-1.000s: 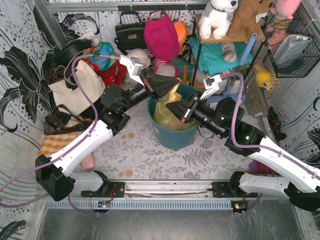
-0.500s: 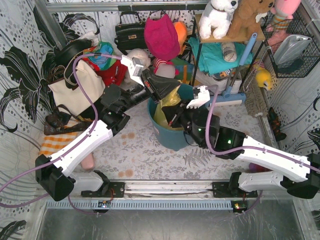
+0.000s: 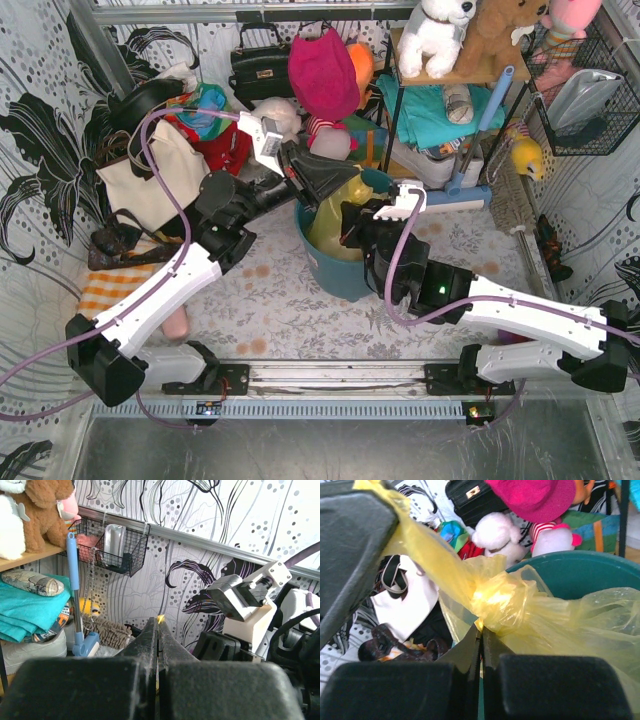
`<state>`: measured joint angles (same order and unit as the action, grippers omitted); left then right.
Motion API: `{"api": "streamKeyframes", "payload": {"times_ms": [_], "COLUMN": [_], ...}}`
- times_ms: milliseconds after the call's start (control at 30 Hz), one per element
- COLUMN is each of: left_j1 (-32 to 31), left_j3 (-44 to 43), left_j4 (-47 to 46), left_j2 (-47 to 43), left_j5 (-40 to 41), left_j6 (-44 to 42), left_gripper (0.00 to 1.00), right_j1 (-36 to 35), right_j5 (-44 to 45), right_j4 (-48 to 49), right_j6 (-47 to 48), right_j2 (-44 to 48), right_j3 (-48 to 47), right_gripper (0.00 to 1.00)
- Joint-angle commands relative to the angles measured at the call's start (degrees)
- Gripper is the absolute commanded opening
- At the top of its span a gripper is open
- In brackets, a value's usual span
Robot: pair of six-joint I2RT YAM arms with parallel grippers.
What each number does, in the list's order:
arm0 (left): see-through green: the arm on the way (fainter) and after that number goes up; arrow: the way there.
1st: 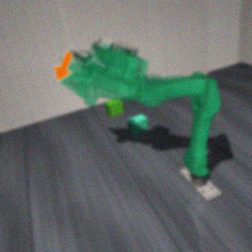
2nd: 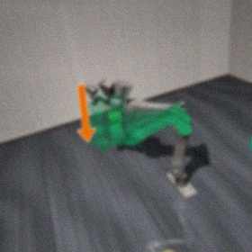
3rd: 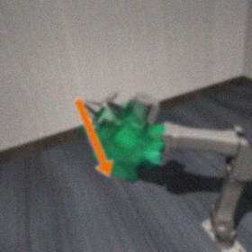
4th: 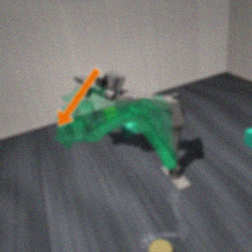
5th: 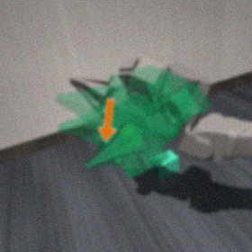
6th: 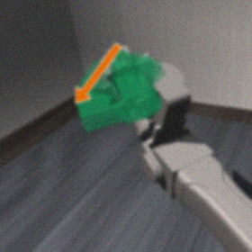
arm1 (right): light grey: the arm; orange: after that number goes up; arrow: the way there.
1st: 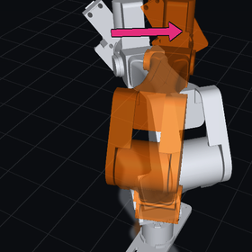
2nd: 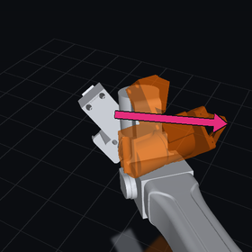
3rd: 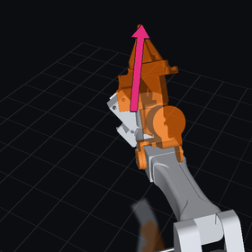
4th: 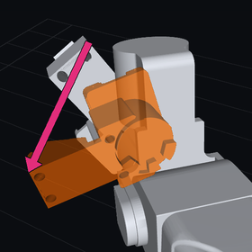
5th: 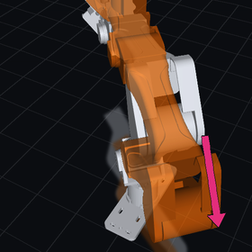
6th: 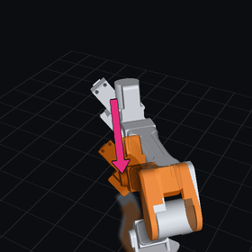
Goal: Tie the trash bag
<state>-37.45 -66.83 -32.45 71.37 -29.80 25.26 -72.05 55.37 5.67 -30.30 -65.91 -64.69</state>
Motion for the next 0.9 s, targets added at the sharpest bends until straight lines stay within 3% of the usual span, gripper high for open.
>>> {"api": "streamKeyframes", "payload": {"times_ms": [0,233,467,867], "left_j1": [0.27,0.25,0.26,0.29], "left_j3": [0.03,0.09,1.12,1.44], "left_j4": [-1.21,-1.00,-1.13,-0.83], "left_j2": [-1.50,-1.49,-1.96,-1.55], "left_j5": [-1.91,-4.27,-5.60,-7.72], "left_j6": [-0.02,0.49,0.67,1.01], "left_gripper": [0.00,0.00,0.00,0.00], "right_j1": [-0.29,0.45,6.50,10.40], "right_j5": [5.55,7.11,0.65,-3.61], "right_j4": [8.02,14.68,8.05,15.22], "right_j6": [7.42,13.82,5.54,10.21], "right_j2": [-0.34,-0.53,-0.49,1.57], "right_j3": [1.41,3.60,4.54,8.29], "right_gripper": [0.00,0.00,0.00,0.00]}}
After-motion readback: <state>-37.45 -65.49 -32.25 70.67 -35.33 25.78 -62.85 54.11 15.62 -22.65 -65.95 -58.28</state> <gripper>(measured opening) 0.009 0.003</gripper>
